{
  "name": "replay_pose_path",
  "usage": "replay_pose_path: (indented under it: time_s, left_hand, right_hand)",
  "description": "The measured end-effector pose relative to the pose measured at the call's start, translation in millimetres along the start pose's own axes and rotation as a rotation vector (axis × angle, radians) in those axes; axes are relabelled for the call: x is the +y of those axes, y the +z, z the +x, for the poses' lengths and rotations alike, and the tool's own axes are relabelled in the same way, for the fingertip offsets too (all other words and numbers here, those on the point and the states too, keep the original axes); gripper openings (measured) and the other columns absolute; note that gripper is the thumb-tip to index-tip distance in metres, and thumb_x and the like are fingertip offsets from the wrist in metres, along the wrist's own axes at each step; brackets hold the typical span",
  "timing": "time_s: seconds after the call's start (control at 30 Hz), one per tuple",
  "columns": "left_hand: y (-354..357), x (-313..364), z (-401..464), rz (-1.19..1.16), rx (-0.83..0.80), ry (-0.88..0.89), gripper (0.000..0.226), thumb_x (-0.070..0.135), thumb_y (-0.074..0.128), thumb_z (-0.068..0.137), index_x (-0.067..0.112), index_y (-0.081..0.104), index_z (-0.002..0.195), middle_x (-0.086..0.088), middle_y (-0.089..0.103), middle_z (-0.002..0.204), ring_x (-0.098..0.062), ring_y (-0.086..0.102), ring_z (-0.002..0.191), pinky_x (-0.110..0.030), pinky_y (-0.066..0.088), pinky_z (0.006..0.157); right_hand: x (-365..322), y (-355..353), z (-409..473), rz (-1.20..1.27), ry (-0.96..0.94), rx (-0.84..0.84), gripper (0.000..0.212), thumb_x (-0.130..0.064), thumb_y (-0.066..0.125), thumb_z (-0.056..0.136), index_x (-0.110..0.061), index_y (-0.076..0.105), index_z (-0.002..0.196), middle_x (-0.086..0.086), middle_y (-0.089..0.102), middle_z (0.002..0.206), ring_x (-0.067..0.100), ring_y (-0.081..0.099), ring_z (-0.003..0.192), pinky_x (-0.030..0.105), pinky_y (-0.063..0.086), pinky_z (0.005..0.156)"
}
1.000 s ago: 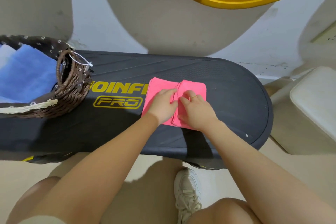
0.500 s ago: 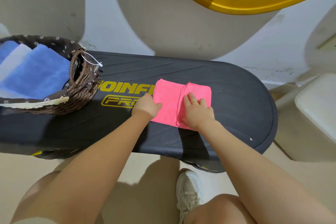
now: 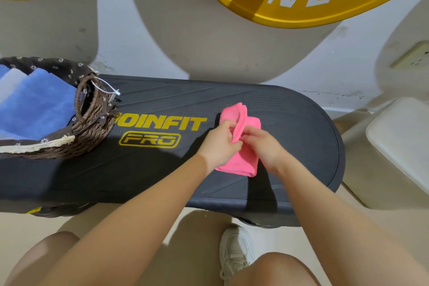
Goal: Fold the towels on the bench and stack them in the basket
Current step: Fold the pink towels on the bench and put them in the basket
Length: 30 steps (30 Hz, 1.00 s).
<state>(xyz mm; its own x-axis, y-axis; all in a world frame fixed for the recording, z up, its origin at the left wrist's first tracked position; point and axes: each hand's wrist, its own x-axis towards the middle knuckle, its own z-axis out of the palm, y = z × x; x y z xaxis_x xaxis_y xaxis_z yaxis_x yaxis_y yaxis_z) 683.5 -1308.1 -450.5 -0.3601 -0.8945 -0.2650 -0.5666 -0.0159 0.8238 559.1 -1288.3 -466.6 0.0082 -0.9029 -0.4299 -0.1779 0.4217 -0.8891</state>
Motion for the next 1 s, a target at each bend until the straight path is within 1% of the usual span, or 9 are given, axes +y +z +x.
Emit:
replay_pose_path:
  time_s: [0.07, 0.17, 0.27, 0.37, 0.5, 0.67, 0.77, 0.93, 1.0]
  left_hand:
    - [14, 2, 3, 0.097, -0.045, 0.029, 0.044, 0.012, 0.059, 0.084, 0.013, 0.046, 0.125, 0.003, 0.050, 0.071, -0.019, 0.051, 0.073, -0.026, 0.035, 0.063]
    - [34, 2, 3, 0.255, -0.119, 0.068, 0.049, 0.018, 0.057, 0.086, 0.013, 0.038, 0.131, -0.014, 0.061, 0.099, -0.031, 0.057, 0.093, -0.033, 0.041, 0.072]
    - [42, 3, 3, 0.361, -0.120, 0.117, 0.035, 0.024, 0.047, 0.093, 0.010, 0.042, 0.125, -0.015, 0.065, 0.102, -0.035, 0.059, 0.092, -0.034, 0.041, 0.069]
    - [38, -1, 2, 0.352, -0.131, 0.170, 0.027, 0.017, 0.040, 0.096, 0.008, 0.045, 0.121, -0.012, 0.060, 0.112, -0.029, 0.057, 0.099, -0.033, 0.040, 0.077]
    - [28, -20, -7, 0.530, -0.069, 0.287, 0.036, 0.027, 0.052, 0.092, 0.011, 0.047, 0.124, -0.003, 0.045, 0.125, -0.018, 0.045, 0.114, -0.023, 0.034, 0.086]
    - [32, -35, -10, 0.570, -0.031, 0.340, 0.053, 0.036, 0.067, 0.079, 0.007, 0.054, 0.122, -0.011, 0.052, 0.123, -0.030, 0.049, 0.114, -0.038, 0.041, 0.091]
    - [31, -34, -6, 0.623, -0.123, 0.311, 0.073, 0.049, 0.061, 0.079, 0.019, 0.034, 0.141, -0.005, 0.039, 0.133, -0.022, 0.037, 0.123, -0.034, 0.034, 0.099]
    - [33, -30, -4, 0.719, -0.189, 0.278, 0.099, 0.061, 0.063, 0.071, 0.023, 0.012, 0.148, -0.003, 0.025, 0.143, -0.021, 0.023, 0.132, -0.035, 0.026, 0.107]
    - [32, -31, -7, 0.681, -0.191, 0.268, 0.103, 0.061, 0.066, 0.068, 0.024, 0.013, 0.148, -0.002, 0.025, 0.144, -0.021, 0.023, 0.133, -0.035, 0.025, 0.108]
  right_hand:
    - [0, -21, -2, 0.392, 0.087, 0.054, 0.024, -0.007, 0.041, 0.093, -0.018, 0.062, 0.096, -0.005, 0.066, 0.081, 0.010, 0.057, 0.076, 0.019, 0.045, 0.069]
    - [8, -36, 4, 0.447, 0.175, 0.113, 0.020, -0.026, 0.044, 0.097, -0.020, 0.053, 0.080, -0.001, 0.051, 0.072, 0.017, 0.048, 0.073, 0.029, 0.045, 0.072]
    - [13, -29, 16, 0.216, 0.183, 0.248, 0.024, -0.024, 0.053, 0.092, -0.018, 0.047, 0.070, -0.001, 0.046, 0.067, 0.016, 0.044, 0.067, 0.036, 0.042, 0.073]
    - [7, -23, 31, -0.204, 0.126, 0.419, 0.032, -0.019, 0.058, 0.087, -0.017, 0.039, 0.061, -0.003, 0.044, 0.063, 0.015, 0.042, 0.061, 0.026, 0.035, 0.056]
    - [8, -28, 41, -0.554, 0.078, 0.423, 0.039, -0.029, 0.059, 0.088, -0.019, 0.034, 0.060, -0.003, 0.044, 0.063, 0.021, 0.045, 0.071, 0.028, 0.028, 0.050]
    - [8, -43, 47, -0.659, 0.111, 0.447, 0.030, -0.040, 0.066, 0.081, -0.015, 0.049, 0.079, 0.009, 0.064, 0.094, 0.027, 0.059, 0.093, 0.035, 0.043, 0.070]
    - [5, -45, 48, -0.780, 0.080, 0.477, 0.036, -0.040, 0.067, 0.081, -0.010, 0.052, 0.094, 0.012, 0.063, 0.104, 0.031, 0.057, 0.099, 0.039, 0.044, 0.075]
    - [16, -34, 24, -1.046, -0.500, 0.588, 0.013, -0.014, 0.066, 0.078, -0.002, 0.061, 0.078, 0.018, 0.058, 0.090, 0.038, 0.056, 0.079, 0.035, 0.034, 0.061]
    - [23, -32, 11, -0.967, -0.389, 0.550, 0.018, -0.017, 0.069, 0.077, -0.004, 0.061, 0.086, 0.014, 0.055, 0.096, 0.033, 0.054, 0.085, 0.036, 0.040, 0.065]
